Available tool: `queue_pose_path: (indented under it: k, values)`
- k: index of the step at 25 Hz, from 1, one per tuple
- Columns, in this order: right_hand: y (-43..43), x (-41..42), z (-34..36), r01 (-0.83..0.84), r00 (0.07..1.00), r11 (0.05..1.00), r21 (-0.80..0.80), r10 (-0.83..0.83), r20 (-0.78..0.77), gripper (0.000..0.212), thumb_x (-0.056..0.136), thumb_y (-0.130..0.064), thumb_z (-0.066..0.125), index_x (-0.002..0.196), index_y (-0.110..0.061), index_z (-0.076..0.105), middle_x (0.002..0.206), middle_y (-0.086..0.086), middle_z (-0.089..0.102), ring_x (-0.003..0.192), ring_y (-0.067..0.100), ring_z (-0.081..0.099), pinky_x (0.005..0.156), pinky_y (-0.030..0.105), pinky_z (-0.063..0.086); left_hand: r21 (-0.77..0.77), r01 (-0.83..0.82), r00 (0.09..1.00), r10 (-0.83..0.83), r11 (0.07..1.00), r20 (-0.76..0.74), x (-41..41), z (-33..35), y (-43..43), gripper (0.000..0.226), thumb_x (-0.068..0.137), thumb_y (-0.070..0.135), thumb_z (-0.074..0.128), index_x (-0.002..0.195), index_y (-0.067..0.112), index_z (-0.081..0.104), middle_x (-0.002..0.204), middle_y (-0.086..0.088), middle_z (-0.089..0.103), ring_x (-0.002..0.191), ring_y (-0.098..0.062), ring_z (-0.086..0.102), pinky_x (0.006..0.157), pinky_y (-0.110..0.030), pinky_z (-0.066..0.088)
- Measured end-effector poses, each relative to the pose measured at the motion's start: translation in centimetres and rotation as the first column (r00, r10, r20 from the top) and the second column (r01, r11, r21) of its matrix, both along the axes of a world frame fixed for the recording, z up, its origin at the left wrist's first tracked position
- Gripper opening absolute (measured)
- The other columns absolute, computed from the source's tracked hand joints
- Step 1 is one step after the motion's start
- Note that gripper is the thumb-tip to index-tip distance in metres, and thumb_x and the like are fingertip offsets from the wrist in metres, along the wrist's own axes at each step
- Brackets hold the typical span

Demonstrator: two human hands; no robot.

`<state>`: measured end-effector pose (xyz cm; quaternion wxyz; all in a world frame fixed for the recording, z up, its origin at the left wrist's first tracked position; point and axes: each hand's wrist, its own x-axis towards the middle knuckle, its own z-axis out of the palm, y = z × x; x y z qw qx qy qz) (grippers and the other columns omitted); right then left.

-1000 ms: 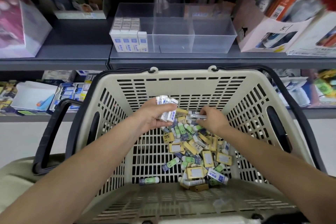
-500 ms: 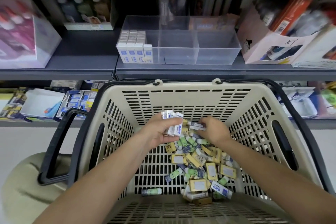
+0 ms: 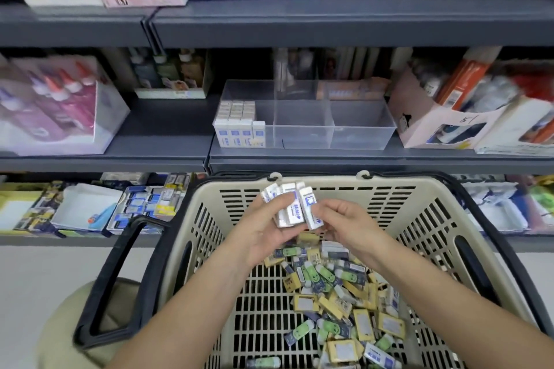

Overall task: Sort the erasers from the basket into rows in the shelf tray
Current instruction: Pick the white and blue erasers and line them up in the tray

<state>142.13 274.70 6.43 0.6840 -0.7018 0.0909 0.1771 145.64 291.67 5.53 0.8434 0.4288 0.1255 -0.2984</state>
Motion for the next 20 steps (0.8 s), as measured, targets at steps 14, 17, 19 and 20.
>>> queue_pose_path:
  k: [14,17,19,20]
  values:
    - [1.3,2.1,4.8,0.000,0.979,0.993,-0.119,0.025,0.203,0.009,0.088,-0.016,0.060,0.095,-0.015,0.066,0.076,-0.006,0.070,0.067,0.003,0.060,0.060,0.013,0.044,0.082,0.001,0.969,-0.021,0.997,0.245,2.4,5.1,2.0,0.039,0.070,0.005,0.071,0.105,0.008,0.055,0.085,-0.015,0.071,0.079,-0.028,0.070,0.062,-0.041,0.058]
    - [1.6,3.3,5.8,0.016,0.979,0.998,-0.053,-0.005,0.203,0.016,0.087,-0.008,0.060,0.103,-0.011,0.060,0.068,0.000,0.067,0.058,0.007,0.055,0.049,0.018,0.033,0.131,-0.085,0.965,0.049,0.988,0.257,4.3,5.7,1.9,0.024,0.079,0.001,0.066,0.100,0.009,0.056,0.073,-0.010,0.067,0.065,-0.020,0.067,0.052,-0.030,0.055]
    - [2.0,4.3,6.4,0.007,0.976,0.998,-0.065,0.007,0.216,0.020,0.087,-0.007,0.061,0.105,-0.016,0.056,0.072,0.004,0.071,0.060,0.011,0.060,0.048,0.019,0.033,0.125,-0.160,0.955,0.122,0.979,0.270,5.4,5.8,2.0,0.020,0.082,0.002,0.064,0.097,0.012,0.057,0.071,-0.006,0.068,0.063,-0.017,0.067,0.052,-0.029,0.054]
    - [2.1,4.7,6.6,0.010,0.977,0.997,-0.077,0.006,0.214,0.016,0.088,-0.009,0.060,0.102,-0.017,0.056,0.074,0.006,0.072,0.061,0.012,0.062,0.047,0.019,0.034,0.123,-0.193,0.948,0.152,0.974,0.280,5.8,5.7,2.2,0.020,0.082,0.003,0.064,0.097,0.013,0.057,0.071,-0.004,0.068,0.064,-0.015,0.067,0.053,-0.029,0.054]
